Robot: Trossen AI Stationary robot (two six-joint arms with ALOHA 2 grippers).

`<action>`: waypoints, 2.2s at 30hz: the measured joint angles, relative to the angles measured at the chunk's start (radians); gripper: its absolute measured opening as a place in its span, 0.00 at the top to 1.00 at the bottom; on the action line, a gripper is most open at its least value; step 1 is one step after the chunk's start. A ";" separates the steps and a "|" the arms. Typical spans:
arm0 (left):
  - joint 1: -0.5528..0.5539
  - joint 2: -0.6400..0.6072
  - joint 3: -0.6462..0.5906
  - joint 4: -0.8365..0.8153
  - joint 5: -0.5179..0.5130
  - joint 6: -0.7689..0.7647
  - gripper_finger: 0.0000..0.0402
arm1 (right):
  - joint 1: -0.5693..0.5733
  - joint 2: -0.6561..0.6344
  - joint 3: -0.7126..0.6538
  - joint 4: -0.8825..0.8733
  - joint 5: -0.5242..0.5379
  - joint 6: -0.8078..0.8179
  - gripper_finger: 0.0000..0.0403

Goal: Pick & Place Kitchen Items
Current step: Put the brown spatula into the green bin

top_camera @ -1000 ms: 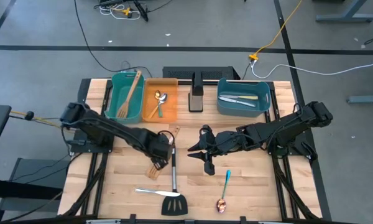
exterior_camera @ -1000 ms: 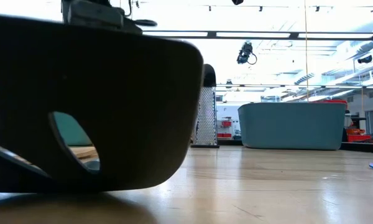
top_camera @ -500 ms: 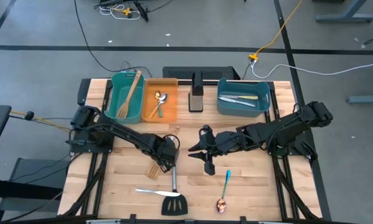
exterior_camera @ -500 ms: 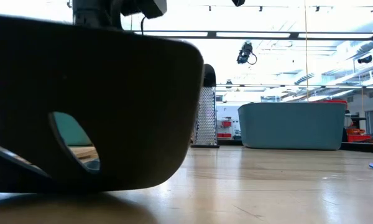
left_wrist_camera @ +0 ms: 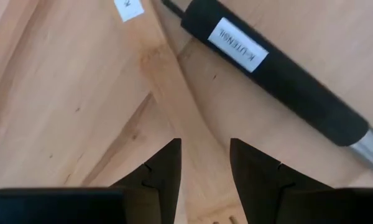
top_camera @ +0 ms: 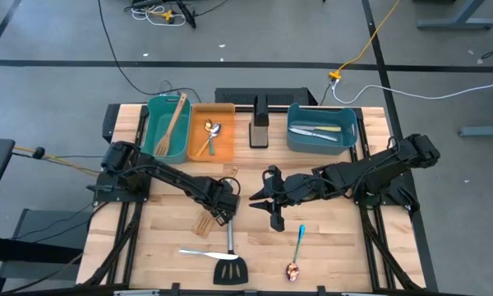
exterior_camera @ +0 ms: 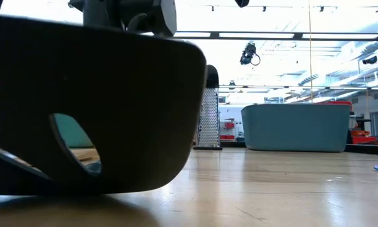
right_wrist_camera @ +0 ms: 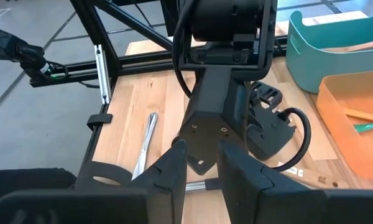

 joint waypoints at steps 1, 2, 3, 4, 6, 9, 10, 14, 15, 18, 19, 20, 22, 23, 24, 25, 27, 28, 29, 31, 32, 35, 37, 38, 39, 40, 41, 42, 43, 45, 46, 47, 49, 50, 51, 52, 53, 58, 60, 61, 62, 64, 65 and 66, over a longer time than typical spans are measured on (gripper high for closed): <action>0.000 0.000 0.000 0.005 0.000 0.000 0.65 | 0.000 0.000 0.000 0.000 0.000 0.000 0.76; 0.000 0.000 0.000 0.009 0.000 0.000 0.65 | 0.000 0.000 0.000 0.000 0.000 0.000 0.76; 0.000 0.000 0.000 0.008 0.000 0.000 0.65 | 0.000 0.000 0.000 0.000 0.000 0.000 0.76; 0.000 0.002 0.000 0.007 0.000 0.000 0.65 | 0.000 0.000 0.000 -0.001 0.000 0.000 0.76; 0.002 0.006 0.000 0.003 0.000 0.000 0.65 | 0.000 0.000 0.000 0.000 0.000 0.000 0.76; 0.002 0.006 0.000 -0.002 -0.023 -0.001 0.65 | 0.000 0.000 0.000 -0.002 0.000 0.000 0.76; 0.003 0.006 0.000 -0.003 -0.035 -0.001 0.65 | 0.000 0.000 0.000 -0.003 0.000 0.000 0.76; 0.012 0.006 0.000 -0.011 -0.044 -0.003 0.65 | 0.000 0.000 0.000 -0.008 0.000 0.000 0.76; 0.014 0.006 0.000 -0.011 -0.044 -0.003 0.65 | 0.000 0.000 0.000 -0.008 0.000 0.000 0.76; 0.014 0.006 0.000 -0.006 -0.044 -0.003 0.65 | 0.000 0.000 0.000 -0.008 0.000 0.001 0.76; 0.014 0.006 0.000 -0.006 -0.044 -0.003 0.65 | 0.000 0.000 0.000 -0.008 0.000 0.001 0.76; 0.014 0.006 0.000 -0.006 -0.045 -0.003 0.65 | 0.000 0.000 0.000 -0.008 0.000 0.001 0.76; 0.013 0.006 -0.015 0.008 -0.043 -0.003 0.65 | 0.000 0.000 0.000 -0.008 0.000 0.002 0.76; 0.014 0.006 -0.026 0.012 -0.042 -0.003 0.65 | 0.000 0.000 0.000 -0.008 0.000 0.003 0.76; 0.014 0.005 -0.038 0.020 -0.041 -0.004 0.65 | 0.000 0.000 0.000 -0.008 0.000 0.004 0.76; 0.014 0.001 -0.052 0.041 -0.040 -0.004 0.65 | 0.000 0.000 0.000 -0.008 0.000 0.004 0.76; 0.019 -0.003 -0.082 0.083 -0.028 -0.005 0.65 | 0.000 0.000 0.000 -0.008 0.000 0.004 0.76; 0.021 -0.004 -0.097 0.107 -0.016 -0.007 0.65 | 0.000 0.000 0.000 -0.008 0.000 0.004 0.76; 0.025 -0.004 -0.109 0.123 -0.007 -0.008 0.65 | 0.000 0.000 0.000 -0.008 0.000 0.004 0.76; 0.027 -0.003 -0.133 0.168 0.000 -0.013 0.65 | 0.000 0.000 0.000 -0.008 0.000 0.004 0.76; 0.027 -0.004 -0.142 0.181 0.000 -0.014 0.64 | 0.000 0.000 0.000 -0.008 0.000 0.004 0.76; 0.027 0.000 -0.149 0.209 0.011 -0.012 0.64 | 0.000 0.000 0.000 -0.008 0.000 0.004 0.76; 0.027 0.000 -0.145 0.214 0.013 -0.012 0.64 | 0.000 0.000 0.000 -0.008 0.000 0.004 0.76; 0.027 0.000 -0.143 0.213 0.011 -0.011 0.64 | 0.000 0.000 0.000 -0.008 0.000 0.003 0.76; 0.027 0.001 -0.142 0.211 0.011 -0.011 0.64 | 0.000 0.000 0.000 -0.007 0.000 0.001 0.76; 0.027 0.001 -0.142 0.208 0.010 -0.011 0.64 | 0.000 0.000 0.000 -0.007 0.000 0.001 0.76; 0.027 0.002 -0.142 0.202 0.008 -0.010 0.64 | 0.000 0.000 0.000 -0.007 0.000 0.002 0.76; 0.027 0.003 -0.141 0.192 0.003 -0.011 0.64 | 0.000 0.000 0.000 -0.007 0.000 0.004 0.76; 0.027 0.003 -0.141 0.181 -0.003 -0.010 0.65 | 0.000 0.000 0.000 -0.007 0.000 0.004 0.76; 0.026 0.004 -0.140 0.173 -0.017 -0.011 0.65 | 0.000 0.000 0.000 -0.007 0.000 0.004 0.76; 0.026 0.004 -0.140 0.172 -0.019 -0.011 0.65 | 0.000 0.000 0.000 -0.007 0.000 0.004 0.76; 0.026 0.004 -0.140 0.172 -0.018 -0.011 0.65 | 0.000 0.000 0.000 -0.007 0.000 0.004 0.76; 0.026 0.004 -0.141 0.173 -0.019 -0.011 0.66 | 0.000 0.000 0.000 -0.007 0.000 0.004 0.76; 0.026 0.004 -0.141 0.172 -0.019 -0.011 0.67 | 0.000 0.000 0.000 -0.007 0.000 0.004 0.76; 0.026 0.004 -0.141 0.169 -0.017 -0.011 0.69 | 0.000 0.000 0.000 -0.007 0.000 0.004 0.76; 0.027 0.004 -0.141 0.167 -0.013 -0.009 0.71 | 0.000 0.000 0.000 -0.007 0.000 0.004 0.76; 0.027 0.004 -0.141 0.166 -0.008 -0.007 0.74 | 0.000 0.000 0.000 -0.007 0.000 0.004 0.76; 0.027 0.004 -0.141 0.163 0.011 0.002 0.78 | 0.000 0.000 0.000 -0.007 0.000 0.004 0.76; 0.027 0.004 -0.141 0.159 0.004 0.002 0.78 | 0.000 0.000 0.000 -0.007 0.000 0.004 0.76; 0.027 0.004 -0.141 0.156 0.000 0.002 0.78 | 0.000 0.000 0.000 -0.007 0.000 0.004 0.76; 0.027 0.004 -0.141 0.155 0.000 0.004 0.78 | 0.000 0.000 0.000 -0.007 0.000 0.004 0.76; 0.027 0.004 -0.138 0.149 0.000 0.009 0.78 | 0.000 0.000 0.000 -0.007 0.000 0.004 0.76; 0.027 0.006 -0.131 0.139 0.000 0.012 0.78 | 0.000 0.000 0.000 -0.007 0.000 0.004 0.76; 0.027 0.006 -0.119 0.125 0.000 0.016 0.78 | 0.000 0.000 0.000 -0.007 0.000 0.004 0.76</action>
